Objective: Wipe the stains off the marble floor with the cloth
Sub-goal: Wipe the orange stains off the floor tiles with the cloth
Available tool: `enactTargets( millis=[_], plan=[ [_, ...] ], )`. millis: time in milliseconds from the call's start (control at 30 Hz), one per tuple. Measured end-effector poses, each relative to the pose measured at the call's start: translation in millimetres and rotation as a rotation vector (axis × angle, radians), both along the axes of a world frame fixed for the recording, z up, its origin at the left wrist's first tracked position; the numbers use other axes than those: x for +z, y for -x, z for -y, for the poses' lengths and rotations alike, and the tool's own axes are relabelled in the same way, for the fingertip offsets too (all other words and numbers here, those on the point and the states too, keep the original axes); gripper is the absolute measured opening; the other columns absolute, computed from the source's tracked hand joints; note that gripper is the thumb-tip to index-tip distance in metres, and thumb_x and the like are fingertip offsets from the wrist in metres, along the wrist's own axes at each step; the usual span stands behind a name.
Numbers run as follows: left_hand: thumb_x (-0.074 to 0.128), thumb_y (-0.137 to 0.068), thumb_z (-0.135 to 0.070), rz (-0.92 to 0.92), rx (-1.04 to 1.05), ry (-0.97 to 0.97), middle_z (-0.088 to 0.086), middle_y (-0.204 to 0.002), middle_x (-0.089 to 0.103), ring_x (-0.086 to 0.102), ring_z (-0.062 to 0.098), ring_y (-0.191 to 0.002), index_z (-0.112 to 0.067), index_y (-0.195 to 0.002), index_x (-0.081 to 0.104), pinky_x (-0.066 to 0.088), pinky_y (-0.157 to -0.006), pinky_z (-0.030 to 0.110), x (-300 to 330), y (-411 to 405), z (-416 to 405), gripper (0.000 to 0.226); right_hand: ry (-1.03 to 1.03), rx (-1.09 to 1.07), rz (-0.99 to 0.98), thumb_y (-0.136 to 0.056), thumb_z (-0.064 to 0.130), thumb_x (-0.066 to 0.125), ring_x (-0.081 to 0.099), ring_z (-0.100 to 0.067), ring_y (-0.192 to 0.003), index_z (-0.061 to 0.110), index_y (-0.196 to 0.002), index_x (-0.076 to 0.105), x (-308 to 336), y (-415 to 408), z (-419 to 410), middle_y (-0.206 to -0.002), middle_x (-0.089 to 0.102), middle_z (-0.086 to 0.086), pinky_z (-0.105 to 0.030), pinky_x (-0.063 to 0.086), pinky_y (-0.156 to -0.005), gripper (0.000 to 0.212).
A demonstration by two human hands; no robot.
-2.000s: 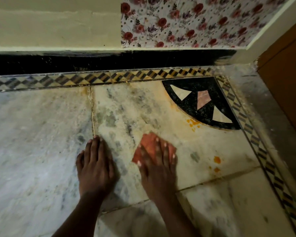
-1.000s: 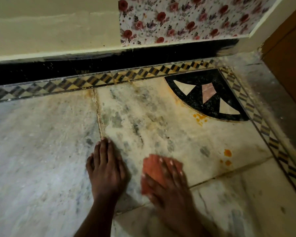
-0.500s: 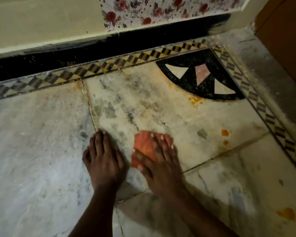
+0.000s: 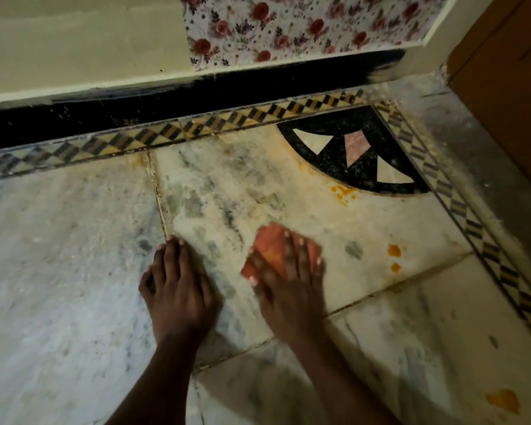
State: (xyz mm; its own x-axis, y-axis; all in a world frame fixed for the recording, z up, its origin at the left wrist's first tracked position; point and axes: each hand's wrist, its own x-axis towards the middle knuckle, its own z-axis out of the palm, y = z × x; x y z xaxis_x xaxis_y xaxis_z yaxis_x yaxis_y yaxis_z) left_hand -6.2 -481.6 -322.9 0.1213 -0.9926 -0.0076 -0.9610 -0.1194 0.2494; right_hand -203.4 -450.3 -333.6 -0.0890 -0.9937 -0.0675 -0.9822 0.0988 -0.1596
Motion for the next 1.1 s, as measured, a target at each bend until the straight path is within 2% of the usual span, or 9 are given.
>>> enactTargets(
  millis=[133, 300, 400, 500, 600, 767, 900, 967, 1100],
  plan=[
    [0.036, -0.096, -0.042, 0.004, -0.02, -0.018, 0.014, -0.17, 0.028, 0.024, 0.032, -0.158, -0.009, -0.161, 0.031, 0.023, -0.122, 0.055, 1, -1, -2, 0.073, -0.053, -0.035, -0.006, -0.101, 0.073, 0.027, -0.008, -0.028, -0.165, 0.076, -0.151, 0.009, 10, 30, -63, -0.179, -0.005, -0.001, -0.062, 0.007, -0.127, 0.053],
    [0.041, -0.088, -0.042, 0.001, -0.061, -0.014, 0.02, -0.158, 0.044, 0.038, 0.04, -0.146, -0.004, -0.152, 0.044, 0.028, -0.116, 0.055, 3, -8, 7, 0.075, -0.066, -0.409, 0.129, -0.095, 0.072, 0.016, -0.009, -0.036, -0.163, 0.064, -0.158, 0.02, 5, 32, 45, -0.178, -0.011, -0.007, -0.064, -0.003, -0.128, 0.063],
    [0.04, -0.077, -0.042, -0.018, -0.11, 0.047, 0.022, -0.151, 0.049, 0.044, 0.044, -0.136, -0.004, -0.145, 0.052, 0.033, -0.113, 0.059, 4, -18, 51, 0.079, -0.046, -0.202, 0.111, -0.097, 0.071, 0.015, -0.007, -0.038, -0.163, 0.061, -0.158, 0.024, 2, 0, 73, -0.179, -0.007, -0.008, -0.065, -0.004, -0.127, 0.063],
    [0.037, -0.082, -0.041, -0.068, -0.117, 0.066, 0.021, -0.165, 0.036, 0.034, 0.045, -0.149, -0.004, -0.157, 0.039, 0.028, -0.12, 0.06, 5, -27, 95, 0.083, 0.034, 0.019, 0.066, -0.101, 0.07, 0.026, 0.003, -0.03, -0.165, 0.066, -0.153, 0.029, 1, -10, 21, -0.179, 0.009, 0.001, -0.069, 0.01, -0.124, 0.052],
    [0.026, -0.091, -0.044, -0.08, -0.1, 0.059, 0.016, -0.172, 0.026, 0.026, 0.038, -0.158, -0.006, -0.163, 0.029, 0.022, -0.126, 0.056, -8, -31, 112, 0.082, 0.016, -0.124, 0.024, -0.097, 0.071, 0.033, 0.02, -0.031, -0.161, 0.068, -0.15, 0.034, -6, 18, 5, -0.174, 0.029, 0.0, -0.075, 0.023, -0.116, 0.053],
    [0.02, -0.096, -0.048, -0.057, -0.116, 0.061, 0.011, -0.174, 0.02, 0.019, 0.029, -0.161, -0.011, -0.165, 0.025, 0.017, -0.129, 0.05, -15, -33, 119, 0.079, -0.061, -0.381, 0.098, -0.102, 0.069, 0.017, -0.008, -0.033, -0.164, 0.065, -0.157, 0.017, -7, 10, 123, -0.179, -0.01, -0.003, -0.068, -0.004, -0.126, 0.055],
    [0.022, -0.099, -0.046, -0.067, -0.092, 0.042, 0.009, -0.175, 0.019, 0.019, 0.026, -0.162, -0.014, -0.166, 0.024, 0.02, -0.129, 0.049, -14, -30, 118, 0.075, 0.042, -0.008, 0.065, -0.1, 0.065, 0.035, 0.008, -0.036, -0.164, 0.063, -0.154, 0.034, -5, -42, 126, -0.178, 0.009, -0.005, -0.065, 0.009, -0.127, 0.054],
    [0.025, -0.099, -0.044, -0.083, -0.081, 0.025, 0.008, -0.175, 0.02, 0.019, 0.026, -0.162, -0.014, -0.166, 0.025, 0.021, -0.129, 0.05, -12, -29, 120, 0.073, 0.063, 0.087, 0.038, -0.102, 0.067, 0.034, 0.012, -0.029, -0.164, 0.07, -0.153, 0.025, -6, -36, 83, -0.178, 0.011, 0.003, -0.065, 0.018, -0.125, 0.052],
    [0.028, -0.099, -0.042, -0.086, -0.051, 0.006, 0.005, -0.175, 0.02, 0.018, 0.023, -0.162, -0.016, -0.166, 0.026, 0.018, -0.13, 0.05, -15, -31, 120, 0.072, -0.087, -0.178, 0.002, -0.1, 0.071, 0.018, 0.005, -0.03, -0.164, 0.078, -0.148, 0.002, -3, 18, 94, -0.179, -0.001, 0.005, -0.072, 0.015, -0.123, 0.051]
  ],
)
